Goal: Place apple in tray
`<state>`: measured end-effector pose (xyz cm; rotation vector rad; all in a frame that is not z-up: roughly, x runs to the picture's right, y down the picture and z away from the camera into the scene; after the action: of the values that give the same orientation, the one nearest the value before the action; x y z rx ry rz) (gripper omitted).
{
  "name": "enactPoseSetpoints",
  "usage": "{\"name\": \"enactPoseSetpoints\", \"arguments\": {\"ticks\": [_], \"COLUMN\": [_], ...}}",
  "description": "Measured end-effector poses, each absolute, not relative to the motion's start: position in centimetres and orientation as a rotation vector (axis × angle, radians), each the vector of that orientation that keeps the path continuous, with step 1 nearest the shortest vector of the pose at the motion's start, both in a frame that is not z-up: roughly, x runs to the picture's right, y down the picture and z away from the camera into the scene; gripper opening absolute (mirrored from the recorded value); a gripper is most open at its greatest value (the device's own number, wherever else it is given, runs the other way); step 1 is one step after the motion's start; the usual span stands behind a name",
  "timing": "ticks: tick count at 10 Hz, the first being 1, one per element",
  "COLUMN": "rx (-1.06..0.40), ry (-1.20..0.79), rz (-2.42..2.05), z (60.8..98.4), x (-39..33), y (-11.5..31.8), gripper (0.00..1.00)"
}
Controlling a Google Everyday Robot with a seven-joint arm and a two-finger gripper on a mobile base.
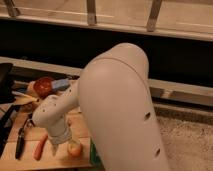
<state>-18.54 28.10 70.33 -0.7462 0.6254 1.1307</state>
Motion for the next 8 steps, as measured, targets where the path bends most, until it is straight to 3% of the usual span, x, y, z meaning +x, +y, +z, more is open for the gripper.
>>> {"name": "enactPoseSetpoints", "arguments": {"ticks": [8], "rx": [-0.739], "ry": [0.646], "rz": [1.192], "z": [71.7], "x": [-16.4], "y": [26.7], "gripper": [0.74]}}
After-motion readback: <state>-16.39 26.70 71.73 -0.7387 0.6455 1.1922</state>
